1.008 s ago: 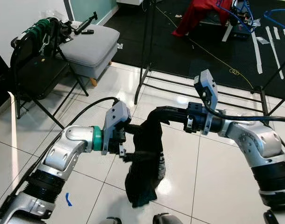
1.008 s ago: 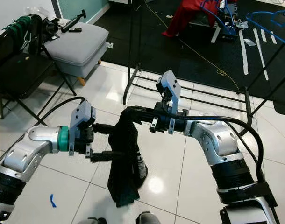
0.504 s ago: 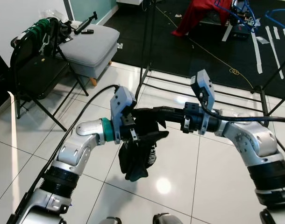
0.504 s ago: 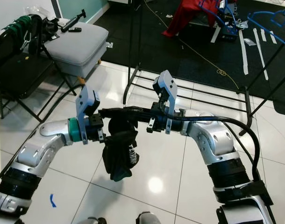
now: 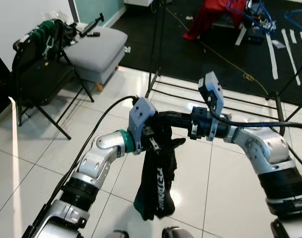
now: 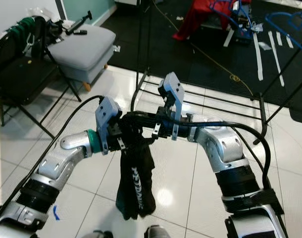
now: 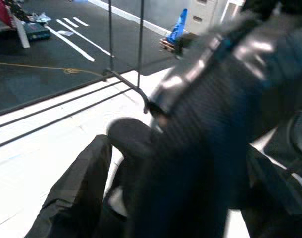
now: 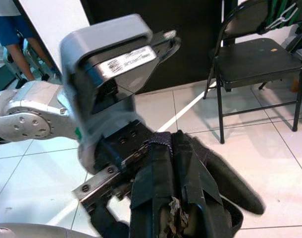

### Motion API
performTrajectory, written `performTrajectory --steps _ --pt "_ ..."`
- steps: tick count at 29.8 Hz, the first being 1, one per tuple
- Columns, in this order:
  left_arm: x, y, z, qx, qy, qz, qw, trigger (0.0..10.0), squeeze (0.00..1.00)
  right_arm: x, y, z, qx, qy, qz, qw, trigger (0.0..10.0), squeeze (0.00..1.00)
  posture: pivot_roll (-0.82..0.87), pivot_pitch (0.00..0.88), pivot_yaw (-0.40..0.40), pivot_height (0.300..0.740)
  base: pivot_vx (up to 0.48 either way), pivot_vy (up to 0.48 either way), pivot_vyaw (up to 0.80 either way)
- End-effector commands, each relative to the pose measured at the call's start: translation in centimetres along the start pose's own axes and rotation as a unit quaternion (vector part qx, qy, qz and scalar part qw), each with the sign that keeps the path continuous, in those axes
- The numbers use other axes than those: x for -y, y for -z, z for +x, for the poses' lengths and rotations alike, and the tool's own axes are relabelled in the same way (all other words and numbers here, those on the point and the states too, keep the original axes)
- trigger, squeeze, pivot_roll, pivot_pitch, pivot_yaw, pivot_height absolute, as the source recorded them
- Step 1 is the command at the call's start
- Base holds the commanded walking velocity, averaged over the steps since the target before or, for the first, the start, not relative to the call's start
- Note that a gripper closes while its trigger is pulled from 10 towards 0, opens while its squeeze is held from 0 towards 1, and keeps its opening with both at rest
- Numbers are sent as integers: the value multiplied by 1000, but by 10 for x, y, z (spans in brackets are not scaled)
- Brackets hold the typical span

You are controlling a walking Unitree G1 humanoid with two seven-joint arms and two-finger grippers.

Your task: Hang hanger

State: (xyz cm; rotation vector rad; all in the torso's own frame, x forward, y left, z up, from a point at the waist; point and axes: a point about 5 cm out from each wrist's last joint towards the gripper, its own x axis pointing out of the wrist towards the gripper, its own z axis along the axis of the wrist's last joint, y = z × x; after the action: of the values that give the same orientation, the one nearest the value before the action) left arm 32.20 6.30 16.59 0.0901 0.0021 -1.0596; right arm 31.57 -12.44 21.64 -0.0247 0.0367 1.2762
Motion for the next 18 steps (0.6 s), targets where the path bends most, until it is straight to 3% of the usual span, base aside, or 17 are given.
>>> performTrajectory --steps 1,8,9,12,13,18 --pt "-1 4 -1 -7 -7 -3 1000 10000 0 -2 -5 2 5 -11 -12 1000 0 0 -69 21 22 740 0 0 0" --pt "-3 7 -3 -33 2 11 999 10000 0 -3 -3 0 2 -11 -11 1000 0 0 -69 23 26 740 0 0 0" --pt "-3 9 -4 -40 3 14 999 3529 0 -3 -3 0 1 -11 -10 1000 0 0 -68 24 26 740 0 0 0" --pt "-4 11 -5 -45 2 16 999 3529 0 -3 -3 0 1 -10 -10 1000 0 0 -68 24 26 740 0 0 0" --pt "-4 11 -5 -46 2 16 999 0 0 -3 -3 0 2 -10 -10 1000 0 0 -67 25 26 740 0 0 0" --pt "-6 13 -6 -51 -3 12 999 0 0 -2 -3 1 2 -10 -10 1000 0 0 -65 26 25 740 0 0 0"
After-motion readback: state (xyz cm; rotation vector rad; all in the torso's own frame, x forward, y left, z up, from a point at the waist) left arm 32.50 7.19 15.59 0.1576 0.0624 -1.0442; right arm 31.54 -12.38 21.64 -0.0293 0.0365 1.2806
